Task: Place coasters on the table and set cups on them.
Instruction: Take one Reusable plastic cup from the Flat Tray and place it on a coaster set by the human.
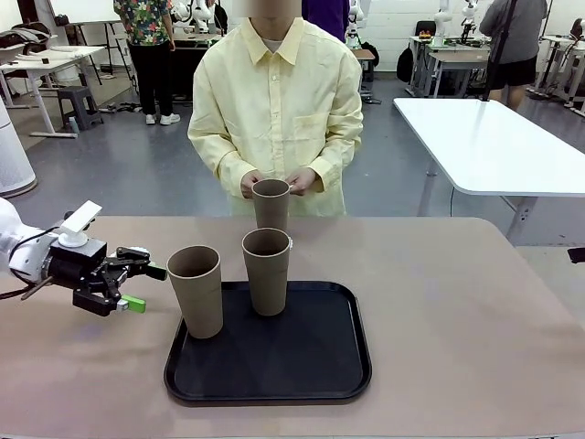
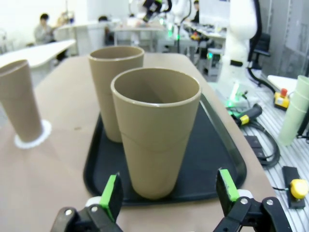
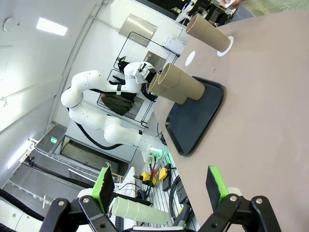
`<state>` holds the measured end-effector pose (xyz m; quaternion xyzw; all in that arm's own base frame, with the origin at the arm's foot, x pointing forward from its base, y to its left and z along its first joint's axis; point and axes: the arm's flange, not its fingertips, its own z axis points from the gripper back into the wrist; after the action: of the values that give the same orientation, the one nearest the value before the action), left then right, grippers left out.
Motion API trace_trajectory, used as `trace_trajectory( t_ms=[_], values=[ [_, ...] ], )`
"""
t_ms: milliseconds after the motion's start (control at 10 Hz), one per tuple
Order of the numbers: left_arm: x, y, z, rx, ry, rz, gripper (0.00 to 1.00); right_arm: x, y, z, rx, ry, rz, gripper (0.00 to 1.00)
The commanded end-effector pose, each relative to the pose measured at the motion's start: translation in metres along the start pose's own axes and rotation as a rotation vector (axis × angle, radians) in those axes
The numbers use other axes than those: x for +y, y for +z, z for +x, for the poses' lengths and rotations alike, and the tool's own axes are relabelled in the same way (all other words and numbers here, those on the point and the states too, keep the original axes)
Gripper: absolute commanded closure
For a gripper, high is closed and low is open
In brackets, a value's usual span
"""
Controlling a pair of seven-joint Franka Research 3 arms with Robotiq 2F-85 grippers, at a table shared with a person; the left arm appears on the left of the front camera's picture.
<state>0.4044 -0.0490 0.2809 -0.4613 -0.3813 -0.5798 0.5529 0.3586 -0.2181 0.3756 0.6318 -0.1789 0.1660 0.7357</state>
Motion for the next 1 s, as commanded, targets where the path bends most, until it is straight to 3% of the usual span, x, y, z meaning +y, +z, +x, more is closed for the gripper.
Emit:
trace_trajectory(
  t_ms=[0,900],
  values=[
    [0.004,-0.005,-0.005,-0.044,-0.074,0.004,0.0,-0.001,0.001,-0.001,-0.002,-0.002,0.0,0.0],
    [0.024,-0.035,-0.004,-0.048,-0.105,0.018,0.0,-0.001,0.001,-0.001,-0.002,-0.002,0.0,0.0]
  ],
)
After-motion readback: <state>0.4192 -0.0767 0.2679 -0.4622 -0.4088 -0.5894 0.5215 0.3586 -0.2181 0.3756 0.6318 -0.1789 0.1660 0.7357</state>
